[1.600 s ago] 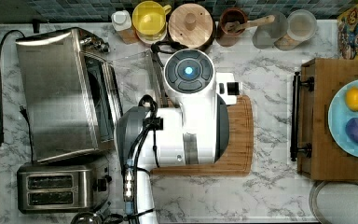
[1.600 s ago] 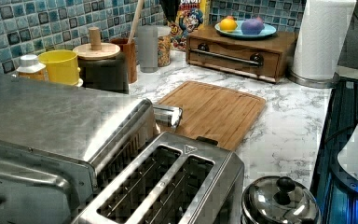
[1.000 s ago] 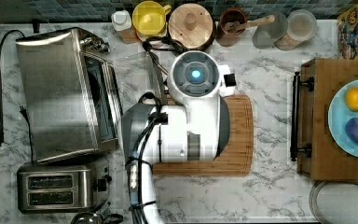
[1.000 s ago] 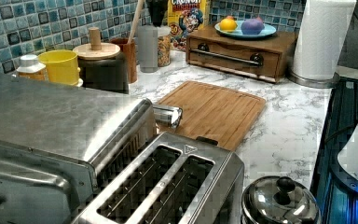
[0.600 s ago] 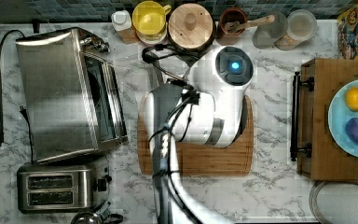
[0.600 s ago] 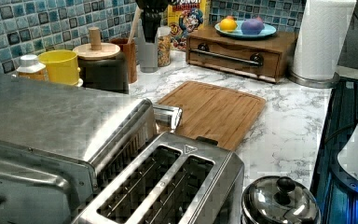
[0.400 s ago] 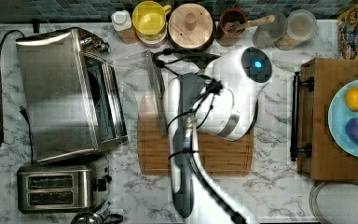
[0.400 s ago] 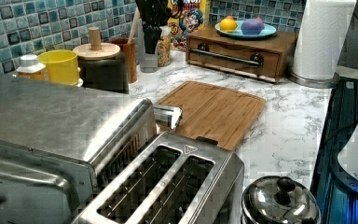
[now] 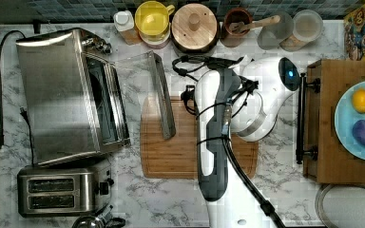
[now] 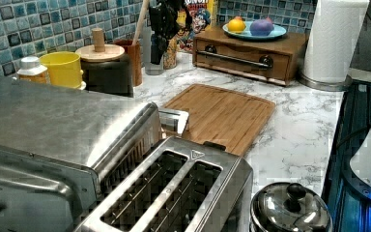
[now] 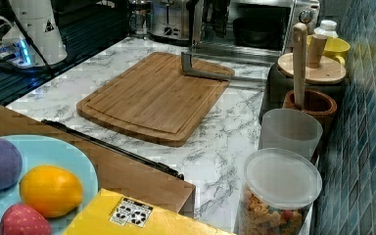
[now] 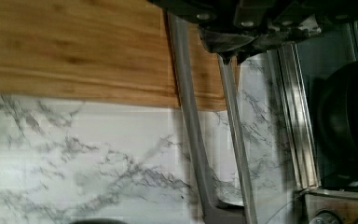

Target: Close the oven.

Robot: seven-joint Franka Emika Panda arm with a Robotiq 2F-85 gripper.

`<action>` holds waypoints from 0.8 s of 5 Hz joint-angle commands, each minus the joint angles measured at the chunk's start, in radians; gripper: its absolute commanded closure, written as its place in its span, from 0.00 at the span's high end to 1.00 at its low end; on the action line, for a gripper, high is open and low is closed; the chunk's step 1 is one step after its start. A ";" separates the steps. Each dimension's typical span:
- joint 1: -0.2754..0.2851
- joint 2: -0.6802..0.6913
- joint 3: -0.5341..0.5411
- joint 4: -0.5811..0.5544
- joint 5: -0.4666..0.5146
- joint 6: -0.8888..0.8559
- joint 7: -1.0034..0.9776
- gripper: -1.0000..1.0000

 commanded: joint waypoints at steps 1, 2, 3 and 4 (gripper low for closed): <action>0.000 0.098 0.066 -0.016 0.216 0.162 -0.274 0.00; 0.008 0.147 0.061 -0.002 0.211 0.229 -0.272 0.00; -0.010 0.158 0.057 0.020 0.212 0.208 -0.267 0.00; -0.019 0.169 0.076 0.032 0.213 0.152 -0.296 0.00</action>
